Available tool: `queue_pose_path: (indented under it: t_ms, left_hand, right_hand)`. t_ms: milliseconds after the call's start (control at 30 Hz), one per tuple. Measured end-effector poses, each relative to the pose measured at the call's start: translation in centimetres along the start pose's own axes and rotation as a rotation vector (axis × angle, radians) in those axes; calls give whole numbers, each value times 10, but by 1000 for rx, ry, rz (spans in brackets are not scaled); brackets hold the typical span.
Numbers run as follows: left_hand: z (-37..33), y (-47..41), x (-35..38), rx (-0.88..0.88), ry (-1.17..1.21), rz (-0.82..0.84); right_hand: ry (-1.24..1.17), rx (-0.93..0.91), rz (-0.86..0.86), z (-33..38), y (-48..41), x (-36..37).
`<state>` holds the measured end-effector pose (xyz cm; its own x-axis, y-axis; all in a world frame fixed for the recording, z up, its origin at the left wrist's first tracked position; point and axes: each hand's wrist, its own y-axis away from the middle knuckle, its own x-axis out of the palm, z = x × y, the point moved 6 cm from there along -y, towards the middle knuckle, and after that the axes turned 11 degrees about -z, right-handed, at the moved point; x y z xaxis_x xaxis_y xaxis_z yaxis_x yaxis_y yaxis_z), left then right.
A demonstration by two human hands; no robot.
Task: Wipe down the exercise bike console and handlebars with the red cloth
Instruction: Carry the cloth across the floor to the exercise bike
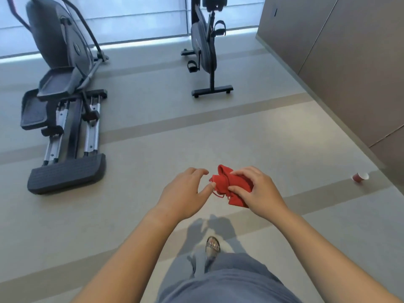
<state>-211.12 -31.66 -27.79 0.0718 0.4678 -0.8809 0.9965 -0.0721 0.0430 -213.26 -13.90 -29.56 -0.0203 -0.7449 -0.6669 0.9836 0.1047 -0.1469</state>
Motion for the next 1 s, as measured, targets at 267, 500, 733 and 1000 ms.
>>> queue_pose_path:
  t_ms: [267,500,733,1000]
  left_hand:
    - [55,-153,-39,-111,47,-62]
    - [111,-301,-60,-87,55,-65]
    - [145,-469,-113,3,21,-58]
    - [123,-632,-88,135,81,119]
  right_hand:
    - [-29,-20,43,0,-176,37]
    - [-24,-39,27,2,-330,95]
    - [-46,-6,-52,15,-482,109]
    - [-28,178,-172,-37,-590,94]
